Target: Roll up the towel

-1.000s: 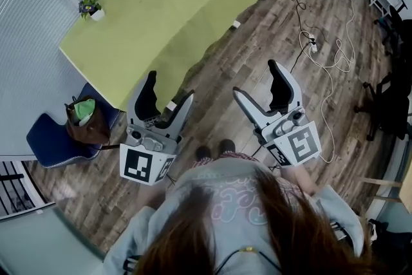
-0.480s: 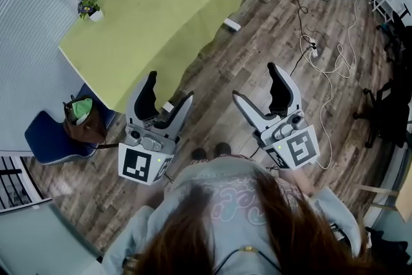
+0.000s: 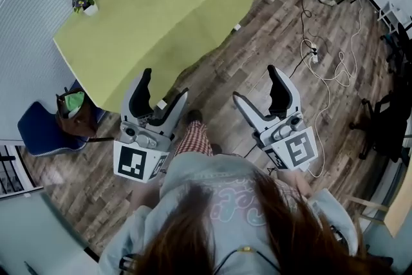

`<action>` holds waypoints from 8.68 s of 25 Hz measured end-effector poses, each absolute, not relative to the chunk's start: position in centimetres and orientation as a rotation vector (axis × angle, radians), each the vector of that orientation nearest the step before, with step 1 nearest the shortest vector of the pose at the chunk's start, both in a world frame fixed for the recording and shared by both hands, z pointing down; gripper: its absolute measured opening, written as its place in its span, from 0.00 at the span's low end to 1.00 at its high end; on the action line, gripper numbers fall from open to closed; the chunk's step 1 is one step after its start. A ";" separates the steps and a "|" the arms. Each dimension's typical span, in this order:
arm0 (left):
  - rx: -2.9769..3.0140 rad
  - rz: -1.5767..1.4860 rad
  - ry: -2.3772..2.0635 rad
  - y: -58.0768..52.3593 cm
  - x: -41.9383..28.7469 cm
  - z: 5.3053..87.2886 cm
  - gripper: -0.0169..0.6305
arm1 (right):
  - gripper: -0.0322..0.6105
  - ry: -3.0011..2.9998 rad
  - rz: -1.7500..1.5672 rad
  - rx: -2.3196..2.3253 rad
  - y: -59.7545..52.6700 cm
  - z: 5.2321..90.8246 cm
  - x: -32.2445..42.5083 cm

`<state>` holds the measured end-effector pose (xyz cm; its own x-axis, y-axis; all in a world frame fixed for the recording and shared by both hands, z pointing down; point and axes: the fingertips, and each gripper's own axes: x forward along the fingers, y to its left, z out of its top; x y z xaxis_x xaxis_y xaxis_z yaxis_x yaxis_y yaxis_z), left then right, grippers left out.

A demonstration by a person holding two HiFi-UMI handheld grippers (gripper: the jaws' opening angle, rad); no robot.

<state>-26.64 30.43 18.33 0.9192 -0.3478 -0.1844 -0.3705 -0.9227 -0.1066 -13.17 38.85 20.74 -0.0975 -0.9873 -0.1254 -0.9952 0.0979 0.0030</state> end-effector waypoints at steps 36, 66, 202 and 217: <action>-2.874 0.152 0.602 -13.4 -9.8 19.1 0.49 | 0.63 2.323 0.082 -2.009 -4.1 22.5 3.7; -2.724 -0.062 1.275 -20.3 -5.4 23.5 0.49 | 0.46 3.192 0.376 -1.661 -27.8 36.0 9.5; -2.964 -0.598 1.112 -23.4 -7.0 34.0 0.05 | 0.14 3.757 0.155 -1.304 -17.4 45.7 8.8; -2.968 -0.551 1.131 -21.4 -9.8 33.9 0.05 | 0.08 3.516 0.065 -1.359 -15.3 39.0 10.2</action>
